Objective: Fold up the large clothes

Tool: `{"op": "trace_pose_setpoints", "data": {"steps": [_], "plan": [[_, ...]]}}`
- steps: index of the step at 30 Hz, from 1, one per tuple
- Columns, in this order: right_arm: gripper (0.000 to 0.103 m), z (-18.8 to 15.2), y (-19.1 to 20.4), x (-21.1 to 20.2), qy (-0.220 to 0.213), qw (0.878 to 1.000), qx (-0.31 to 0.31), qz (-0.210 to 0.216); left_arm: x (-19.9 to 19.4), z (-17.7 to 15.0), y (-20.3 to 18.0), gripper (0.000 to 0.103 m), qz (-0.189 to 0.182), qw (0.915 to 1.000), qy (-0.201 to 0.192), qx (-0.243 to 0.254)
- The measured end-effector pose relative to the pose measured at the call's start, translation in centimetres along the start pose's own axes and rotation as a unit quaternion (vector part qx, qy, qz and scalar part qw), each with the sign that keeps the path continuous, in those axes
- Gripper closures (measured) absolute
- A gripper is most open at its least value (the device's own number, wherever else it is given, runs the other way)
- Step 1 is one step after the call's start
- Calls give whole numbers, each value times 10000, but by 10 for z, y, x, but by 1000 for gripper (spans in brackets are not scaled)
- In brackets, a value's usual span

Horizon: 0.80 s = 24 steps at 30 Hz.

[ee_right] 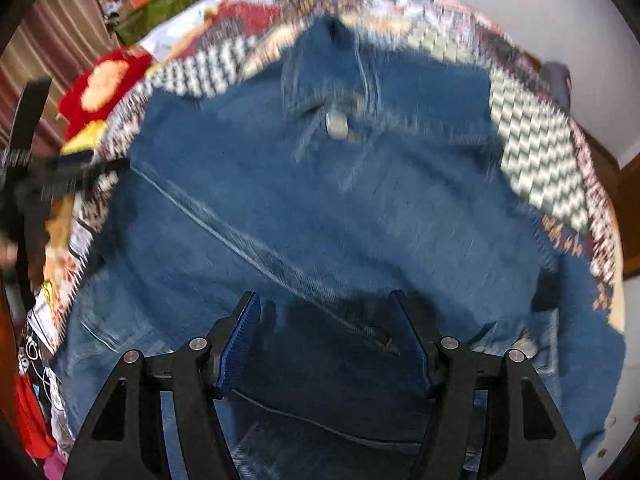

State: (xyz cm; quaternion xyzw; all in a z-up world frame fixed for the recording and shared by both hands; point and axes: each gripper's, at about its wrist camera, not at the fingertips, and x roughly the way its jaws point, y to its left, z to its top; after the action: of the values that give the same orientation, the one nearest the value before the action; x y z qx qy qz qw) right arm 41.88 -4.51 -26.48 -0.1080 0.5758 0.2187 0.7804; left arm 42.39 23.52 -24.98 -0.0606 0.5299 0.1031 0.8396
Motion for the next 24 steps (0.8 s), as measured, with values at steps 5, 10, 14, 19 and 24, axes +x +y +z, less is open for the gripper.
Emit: {"op": "trace_pose_setpoints", "data": {"steps": [5, 10, 14, 19, 24], "plan": [[39, -18, -27, 11, 219, 9994, 247, -59, 40, 17, 11, 0, 141, 9990, 155, -387], [38, -33, -40, -2, 187, 9997, 149, -29, 57, 22, 7, 0, 355, 9991, 51, -239], [37, -43, -37, -14, 164, 9994, -76, -283, 59, 24, 2, 0, 509, 9987, 62, -37], [37, -51, -41, -48, -138, 9991, 34, -396, 38, 19, -6, 0, 502, 9987, 97, 52], [37, -59, -59, -101, -792, 9947, 337, -561, -16, 19, -31, 0, 422, 9978, -300, 410]]}}
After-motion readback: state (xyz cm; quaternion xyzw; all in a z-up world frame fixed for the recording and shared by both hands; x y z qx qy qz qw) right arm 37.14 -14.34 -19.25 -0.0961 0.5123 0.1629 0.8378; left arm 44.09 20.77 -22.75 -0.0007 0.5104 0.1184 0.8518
